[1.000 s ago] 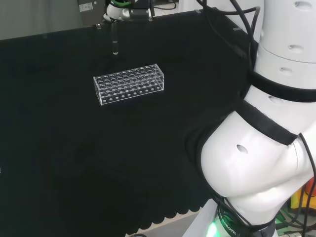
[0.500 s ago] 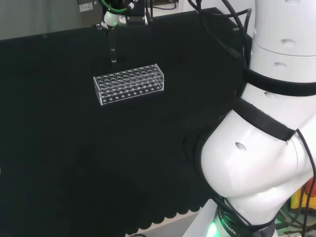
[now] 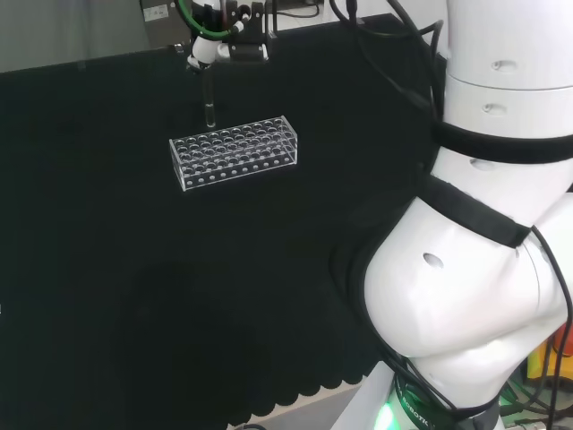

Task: Put the test tube back in the rack.

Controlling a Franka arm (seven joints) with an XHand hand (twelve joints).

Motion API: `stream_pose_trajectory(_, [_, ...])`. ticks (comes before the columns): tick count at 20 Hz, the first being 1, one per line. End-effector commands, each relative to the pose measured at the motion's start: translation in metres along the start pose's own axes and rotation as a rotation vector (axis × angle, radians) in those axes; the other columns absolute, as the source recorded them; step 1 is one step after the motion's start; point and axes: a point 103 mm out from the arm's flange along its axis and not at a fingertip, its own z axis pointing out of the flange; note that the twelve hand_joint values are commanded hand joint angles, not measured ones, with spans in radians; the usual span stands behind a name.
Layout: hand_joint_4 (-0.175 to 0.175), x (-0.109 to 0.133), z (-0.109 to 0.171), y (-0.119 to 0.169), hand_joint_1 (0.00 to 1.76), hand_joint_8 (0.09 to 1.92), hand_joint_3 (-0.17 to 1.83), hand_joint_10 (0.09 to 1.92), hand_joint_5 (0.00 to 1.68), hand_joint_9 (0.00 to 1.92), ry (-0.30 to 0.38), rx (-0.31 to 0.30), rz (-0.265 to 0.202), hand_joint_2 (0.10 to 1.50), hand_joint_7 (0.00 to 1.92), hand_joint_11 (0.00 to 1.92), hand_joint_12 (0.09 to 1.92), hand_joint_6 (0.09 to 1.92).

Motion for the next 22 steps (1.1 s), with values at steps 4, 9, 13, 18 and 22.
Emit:
stream_pose_trajectory(4, [-0.175,-0.007,0.021,0.014,1.23,0.41,0.66,0.33,1.41,1.74,0.005,0.026,0.019,0.62,1.81,1.33,0.88,0.41])
stream_pose_trajectory(9, [-0.175,-0.01,0.026,0.017,1.23,0.41,0.66,0.34,1.41,1.74,0.005,0.032,0.022,0.62,1.81,1.33,0.88,0.41])
stream_pose_trajectory(13, [-0.175,-0.011,0.031,0.02,1.23,0.41,0.66,0.34,1.41,1.74,0.0,0.043,0.024,0.62,1.81,1.33,0.88,0.41])
stream_pose_trajectory(18, [-0.175,-0.018,0.04,0.024,1.23,0.41,0.66,0.34,1.41,1.74,-0.002,0.049,0.032,0.62,1.81,1.33,0.88,0.41])
stream_pose_trajectory(22, [-0.175,-0.021,0.044,0.026,1.23,0.41,0.66,0.34,1.41,1.74,0.006,0.05,0.04,0.62,1.81,1.33,0.88,0.41])
